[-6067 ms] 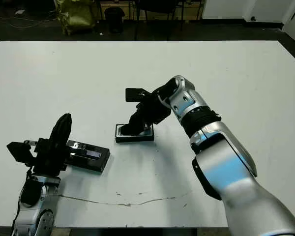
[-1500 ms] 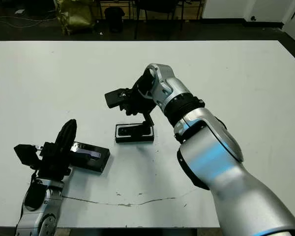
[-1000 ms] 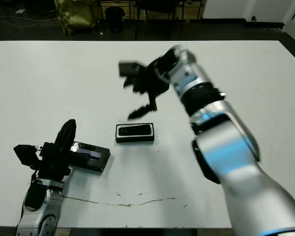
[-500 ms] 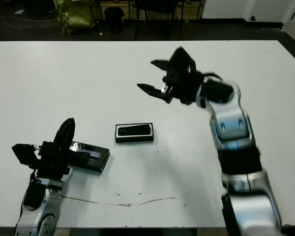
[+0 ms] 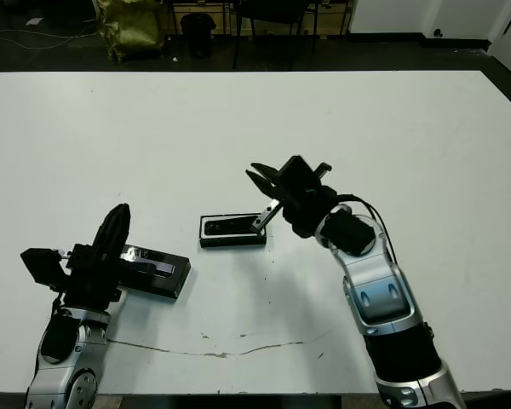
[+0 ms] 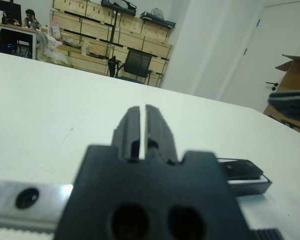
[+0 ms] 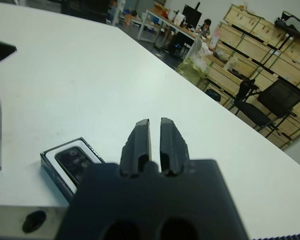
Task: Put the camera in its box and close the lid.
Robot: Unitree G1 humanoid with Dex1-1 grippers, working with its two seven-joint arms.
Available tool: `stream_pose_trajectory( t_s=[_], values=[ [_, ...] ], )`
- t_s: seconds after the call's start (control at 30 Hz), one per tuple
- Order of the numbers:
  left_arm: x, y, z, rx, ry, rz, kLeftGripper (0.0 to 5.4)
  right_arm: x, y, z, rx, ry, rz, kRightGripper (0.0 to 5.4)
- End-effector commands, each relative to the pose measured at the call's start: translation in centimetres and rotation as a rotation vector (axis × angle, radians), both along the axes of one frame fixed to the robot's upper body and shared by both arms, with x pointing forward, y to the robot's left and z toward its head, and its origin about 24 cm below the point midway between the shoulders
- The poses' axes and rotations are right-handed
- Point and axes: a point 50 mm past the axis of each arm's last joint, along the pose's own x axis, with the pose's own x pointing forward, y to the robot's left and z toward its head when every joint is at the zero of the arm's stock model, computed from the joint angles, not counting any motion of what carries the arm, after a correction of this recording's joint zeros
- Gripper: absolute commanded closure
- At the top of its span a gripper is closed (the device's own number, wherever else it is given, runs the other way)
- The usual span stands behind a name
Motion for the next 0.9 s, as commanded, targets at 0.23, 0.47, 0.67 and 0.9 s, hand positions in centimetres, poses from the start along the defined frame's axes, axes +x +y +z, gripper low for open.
stream_pose_trajectory(
  t_s=[0.23,0.47,0.67,0.9],
  values=[
    [-0.2,0.3,-0.6,-0.011,0.028,0.003,5.40,0.4,0.2,-2.0,-0.039,0.032,-0.052,5.39],
    [-0.3,0.3,-0.7,-0.002,0.028,0.013,5.40,0.7,0.0,-3.0,-0.099,0.057,-0.072,5.39],
    [-0.4,0.2,-0.7,-0.024,0.040,0.008,5.40,0.3,-0.1,-3.9,-0.137,0.096,-0.063,5.39],
    [-0.4,0.2,-0.8,-0.007,0.032,0.014,5.40,-1.1,0.1,-5.5,-0.180,0.152,-0.022,5.39]
  ],
)
